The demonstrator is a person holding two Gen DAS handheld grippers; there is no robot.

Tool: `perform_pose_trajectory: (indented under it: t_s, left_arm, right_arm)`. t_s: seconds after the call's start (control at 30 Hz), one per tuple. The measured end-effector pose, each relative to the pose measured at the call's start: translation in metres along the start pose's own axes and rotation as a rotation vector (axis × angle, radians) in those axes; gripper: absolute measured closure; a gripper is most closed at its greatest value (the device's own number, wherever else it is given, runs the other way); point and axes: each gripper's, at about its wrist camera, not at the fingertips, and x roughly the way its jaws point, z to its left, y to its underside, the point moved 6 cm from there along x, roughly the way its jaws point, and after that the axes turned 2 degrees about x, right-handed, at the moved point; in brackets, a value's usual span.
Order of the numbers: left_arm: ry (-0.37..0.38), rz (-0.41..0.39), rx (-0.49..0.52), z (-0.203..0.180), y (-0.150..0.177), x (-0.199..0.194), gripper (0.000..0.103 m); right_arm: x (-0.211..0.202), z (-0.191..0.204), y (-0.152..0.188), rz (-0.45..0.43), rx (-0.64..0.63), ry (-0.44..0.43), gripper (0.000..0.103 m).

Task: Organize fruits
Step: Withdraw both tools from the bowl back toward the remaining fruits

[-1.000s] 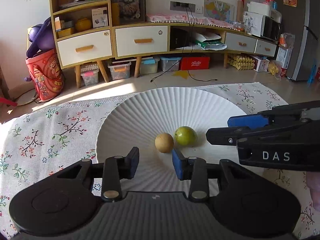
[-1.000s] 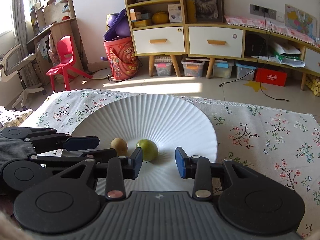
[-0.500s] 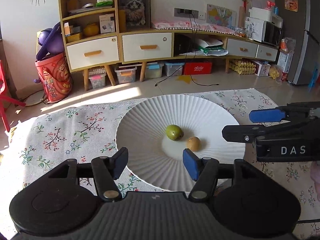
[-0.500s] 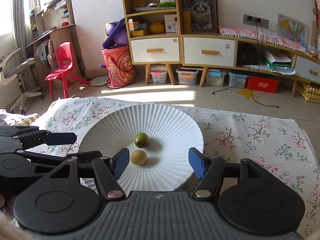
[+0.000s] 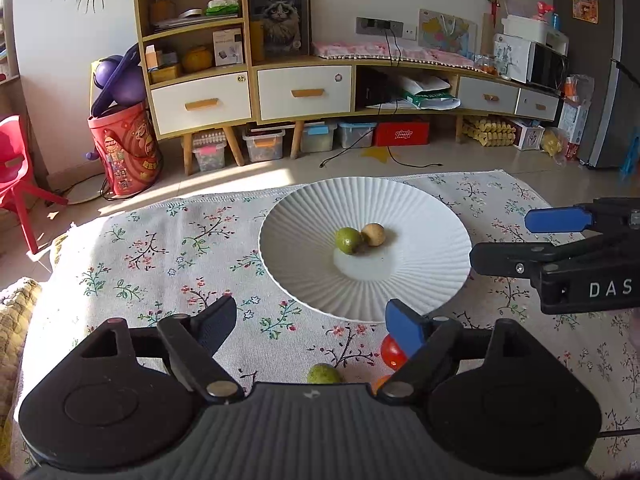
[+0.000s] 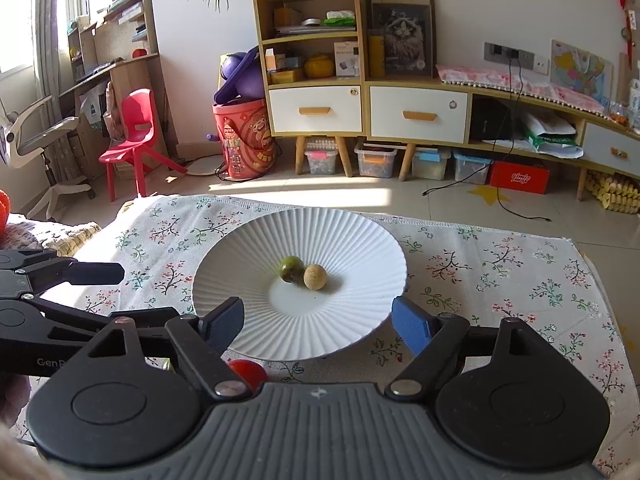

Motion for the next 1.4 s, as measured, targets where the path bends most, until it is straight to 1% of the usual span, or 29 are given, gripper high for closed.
perform_pose_trajectory:
  t_s: [0.07, 0.23, 0.4, 0.53, 0.67, 0.83, 0.97, 1.07, 1.23, 1.4]
  left_arm:
    - [-0.002, -0.001, 0.001, 0.001, 0.003, -0.003, 0.027]
    - [-0.011, 0.014, -0.008, 0.004, 0.017, -0.008, 0.017]
    - [-0.013, 0.029, -0.023, 0.004, 0.033, -0.013, 0.011]
    - [-0.014, 0.041, -0.021, 0.006, 0.042, -0.016, 0.011]
    - [-0.019, 0.047, -0.032, 0.008, 0.051, -0.019, 0.011]
    - [-0.024, 0.056, -0.022, 0.007, 0.061, -0.021, 0.011]
    - [-0.018, 0.068, -0.039, 0.007, 0.070, -0.023, 0.011]
    - [-0.026, 0.078, -0.045, 0.007, 0.077, -0.023, 0.011]
    - [-0.039, 0.087, -0.029, 0.006, 0.087, -0.022, 0.011]
    - [-0.035, 0.111, -0.039, 0.007, 0.096, -0.019, 0.011]
  right_arm:
    - [-0.002, 0.000, 0.002, 0.001, 0.003, 0.002, 0.019]
    - [-0.004, -0.001, 0.011, 0.017, 0.025, 0.006, 0.016]
    - [-0.007, -0.001, 0.024, 0.033, 0.048, 0.021, 0.010]
    - [-0.011, -0.002, 0.034, 0.033, 0.060, 0.033, 0.006]
    - [-0.010, -0.003, 0.044, 0.052, 0.063, 0.029, 0.005]
    - [-0.013, 0.000, 0.053, 0.053, 0.010, 0.037, 0.004]
    - [-0.017, 0.003, 0.059, 0.056, -0.027, 0.028, 0.002]
    - [-0.018, 0.005, 0.064, 0.051, -0.055, 0.038, 0.001]
    - [-0.016, 0.009, 0.077, 0.089, -0.072, 0.022, 0.001]
    - [-0.014, 0.010, 0.087, 0.114, -0.088, 0.020, 0.001]
